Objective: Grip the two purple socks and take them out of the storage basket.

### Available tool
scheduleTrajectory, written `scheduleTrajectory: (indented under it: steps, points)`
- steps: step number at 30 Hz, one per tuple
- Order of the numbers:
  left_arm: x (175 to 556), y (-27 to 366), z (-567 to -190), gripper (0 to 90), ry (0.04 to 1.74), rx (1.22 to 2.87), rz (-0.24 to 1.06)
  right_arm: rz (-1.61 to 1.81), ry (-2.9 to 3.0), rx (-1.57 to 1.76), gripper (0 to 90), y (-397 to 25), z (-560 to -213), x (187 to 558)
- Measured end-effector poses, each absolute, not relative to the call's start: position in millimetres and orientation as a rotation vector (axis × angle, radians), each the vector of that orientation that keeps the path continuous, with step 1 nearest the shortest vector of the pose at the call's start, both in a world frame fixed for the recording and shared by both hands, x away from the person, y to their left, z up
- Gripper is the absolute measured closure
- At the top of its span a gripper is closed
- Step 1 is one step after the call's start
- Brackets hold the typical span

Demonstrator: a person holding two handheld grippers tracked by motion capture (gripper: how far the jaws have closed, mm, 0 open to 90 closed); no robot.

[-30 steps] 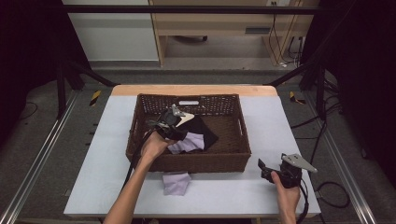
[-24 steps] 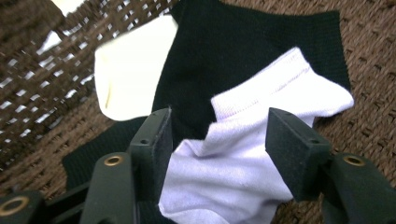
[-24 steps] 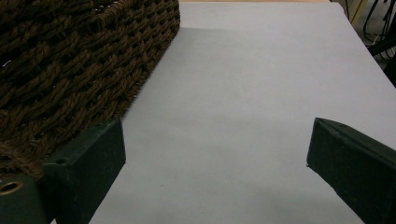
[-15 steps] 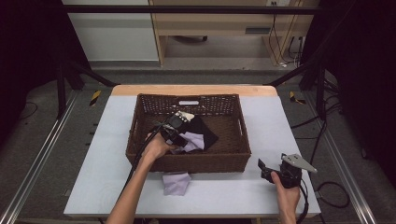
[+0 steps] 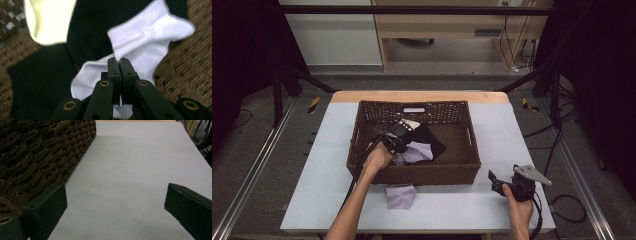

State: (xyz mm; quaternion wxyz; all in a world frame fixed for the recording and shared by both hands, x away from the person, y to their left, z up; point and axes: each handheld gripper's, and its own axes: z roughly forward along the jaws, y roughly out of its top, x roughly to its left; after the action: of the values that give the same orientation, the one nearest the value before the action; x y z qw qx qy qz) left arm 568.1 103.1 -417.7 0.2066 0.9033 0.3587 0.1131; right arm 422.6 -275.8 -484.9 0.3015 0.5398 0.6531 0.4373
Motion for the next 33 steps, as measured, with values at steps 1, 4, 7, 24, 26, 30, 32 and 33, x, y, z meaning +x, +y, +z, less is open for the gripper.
scheduleTrajectory:
  steps: [1, 4, 7, 24, 26, 30, 32, 33]
  points:
    - [567, 104, -415, 88.0, 0.99, 2.497, 0.333, 1.16, 1.732, 1.429, 4.8, -276, -485, 423]
    - [565, 108, -410, 88.5, 0.984, 2.438, 0.388, 1.164, 1.731, 1.433, 4.9, -276, -485, 422]
    - [564, 109, -407, 88.7, 0.973, 2.403, 0.408, 1.167, 1.729, 1.434, 4.9, -276, -485, 423]
    - [544, 133, -377, 88.7, 0.818, 2.05, 0.522, 1.167, 1.731, 1.43, 4.9, -276, -485, 423]
    - [541, 137, -371, 88.6, 0.815, 2.003, 0.535, 1.168, 1.733, 1.433, 4.8, -276, -485, 423]
    - [534, 145, -357, 88.7, 0.796, 1.925, 0.542, 1.168, 1.73, 1.43, 4.9, -276, -485, 423]
    - [529, 148, -351, 88.6, 0.779, 1.908, 0.542, 1.167, 1.73, 1.429, 4.9, -276, -485, 423]
    - [525, 150, -348, 88.6, 0.773, 1.893, 0.544, 1.165, 1.73, 1.43, 4.8, -276, -485, 423]
